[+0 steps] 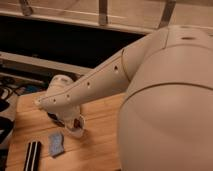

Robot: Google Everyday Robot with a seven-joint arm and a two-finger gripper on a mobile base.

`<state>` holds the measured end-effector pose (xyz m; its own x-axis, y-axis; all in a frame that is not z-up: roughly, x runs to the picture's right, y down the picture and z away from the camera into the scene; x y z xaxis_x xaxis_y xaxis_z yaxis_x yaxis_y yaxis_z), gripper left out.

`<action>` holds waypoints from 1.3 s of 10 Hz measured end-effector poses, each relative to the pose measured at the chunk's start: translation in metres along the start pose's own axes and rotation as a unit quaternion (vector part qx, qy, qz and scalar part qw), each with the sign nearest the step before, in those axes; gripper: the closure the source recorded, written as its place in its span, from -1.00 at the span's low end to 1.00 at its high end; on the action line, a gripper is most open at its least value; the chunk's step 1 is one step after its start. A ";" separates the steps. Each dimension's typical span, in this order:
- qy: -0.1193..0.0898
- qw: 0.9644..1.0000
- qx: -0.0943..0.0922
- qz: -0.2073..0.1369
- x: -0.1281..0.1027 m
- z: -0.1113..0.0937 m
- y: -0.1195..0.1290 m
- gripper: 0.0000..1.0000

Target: Place the pepper in the ceramic cup

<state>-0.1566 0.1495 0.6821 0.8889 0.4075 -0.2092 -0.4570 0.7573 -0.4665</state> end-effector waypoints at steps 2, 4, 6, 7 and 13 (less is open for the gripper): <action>-0.002 1.000 0.002 0.004 0.002 -0.003 -0.006 -0.30; -0.005 1.000 0.001 0.014 0.005 -0.004 -0.011 -0.30; -0.011 1.000 0.006 0.024 0.006 -0.011 -0.016 -0.30; -0.011 0.999 0.013 0.027 0.007 -0.016 -0.020 -0.30; -0.010 1.000 0.011 0.026 0.010 -0.006 -0.017 0.11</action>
